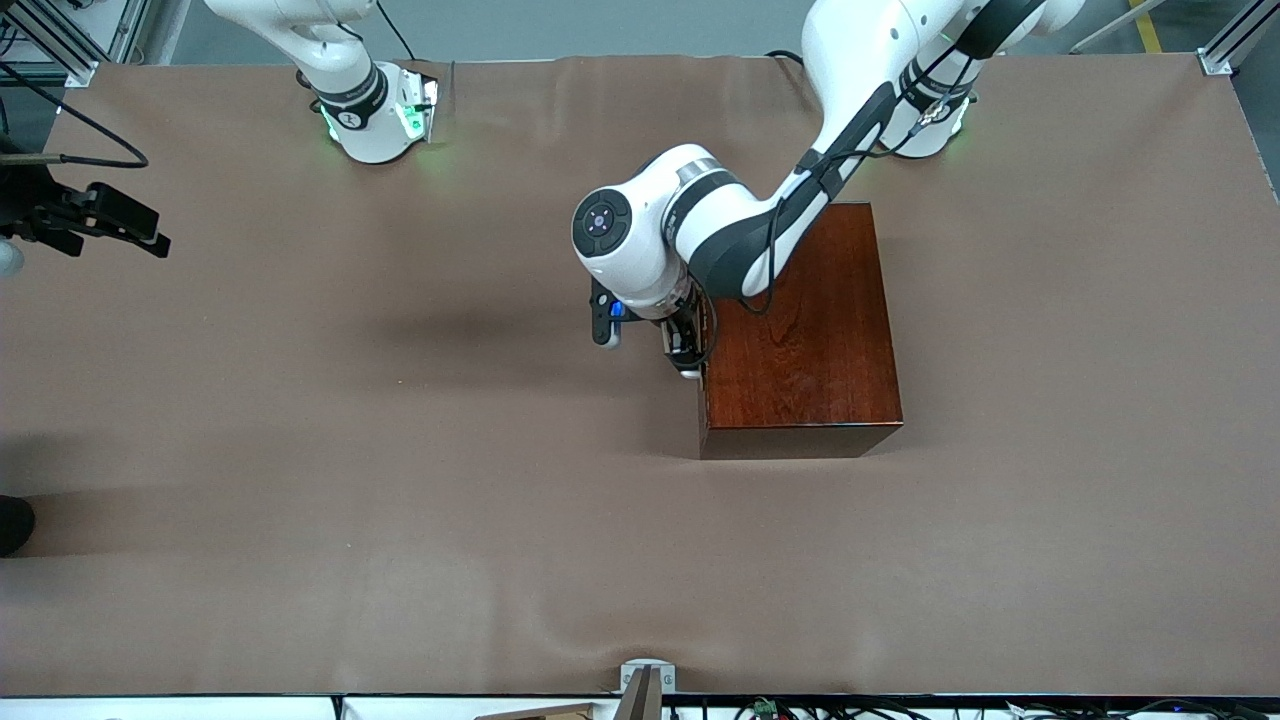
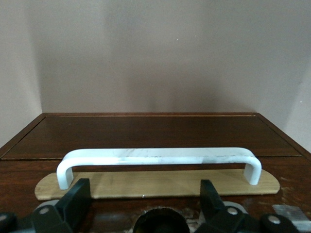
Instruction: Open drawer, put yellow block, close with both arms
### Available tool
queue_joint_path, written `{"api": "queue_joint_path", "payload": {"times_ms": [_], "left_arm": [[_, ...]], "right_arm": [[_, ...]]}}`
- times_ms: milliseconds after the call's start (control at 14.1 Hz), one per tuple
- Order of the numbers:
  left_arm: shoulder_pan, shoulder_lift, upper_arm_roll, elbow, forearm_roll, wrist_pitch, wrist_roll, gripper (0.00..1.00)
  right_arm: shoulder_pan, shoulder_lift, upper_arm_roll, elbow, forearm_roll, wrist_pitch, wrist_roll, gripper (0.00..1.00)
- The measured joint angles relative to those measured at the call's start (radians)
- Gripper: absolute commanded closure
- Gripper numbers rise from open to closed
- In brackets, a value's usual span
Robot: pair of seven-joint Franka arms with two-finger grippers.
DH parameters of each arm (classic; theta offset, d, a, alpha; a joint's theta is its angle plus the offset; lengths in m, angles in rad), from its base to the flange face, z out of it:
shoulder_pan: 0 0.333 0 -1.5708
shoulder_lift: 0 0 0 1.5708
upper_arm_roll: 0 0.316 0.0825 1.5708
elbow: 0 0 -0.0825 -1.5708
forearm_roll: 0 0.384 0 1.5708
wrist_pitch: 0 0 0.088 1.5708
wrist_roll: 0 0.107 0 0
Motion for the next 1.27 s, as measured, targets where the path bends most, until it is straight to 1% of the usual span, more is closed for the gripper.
{"api": "queue_joint_path", "payload": {"times_ms": [212,354,566,778,919,1061,1273], "left_arm": [[-0.001,-0.001,-0.001,0.0,0.003,0.0,-0.008,0.0],[0.0,-0.004,-0.002,0.0,0.004,0.029,-0.078,0.0],[0.0,-0.037,-0.005,0.009,0.01,0.101,-0.271,0.0],[0.011,-0.122,-0.001,0.024,-0.024,0.116,-0.527,0.0],[0.065,-0.198,0.007,0.025,-0.057,0.108,-0.631,0.0],[0.162,-0.277,0.009,0.024,-0.086,0.052,-0.653,0.0],[0.318,-0.375,0.009,0.021,-0.175,-0.037,-0.709,0.0]], "right_arm": [[0.0,0.0,0.0,0.0,0.0,0.0,0.0,0.0],[0.0,0.0,0.0,0.0,-0.001,0.0,0.0,0.0],[0.0,0.0,0.0,0.0,-0.001,0.0,0.0,0.0],[0.0,0.0,-0.001,0.0,-0.001,0.0,0.0,0.0],[0.0,0.0,0.001,0.0,-0.001,0.0,0.0,0.0],[0.0,0.0,0.003,0.0,-0.001,0.0,0.0,0.0],[0.001,0.0,0.004,0.0,-0.001,0.0,0.0,0.0]]}}
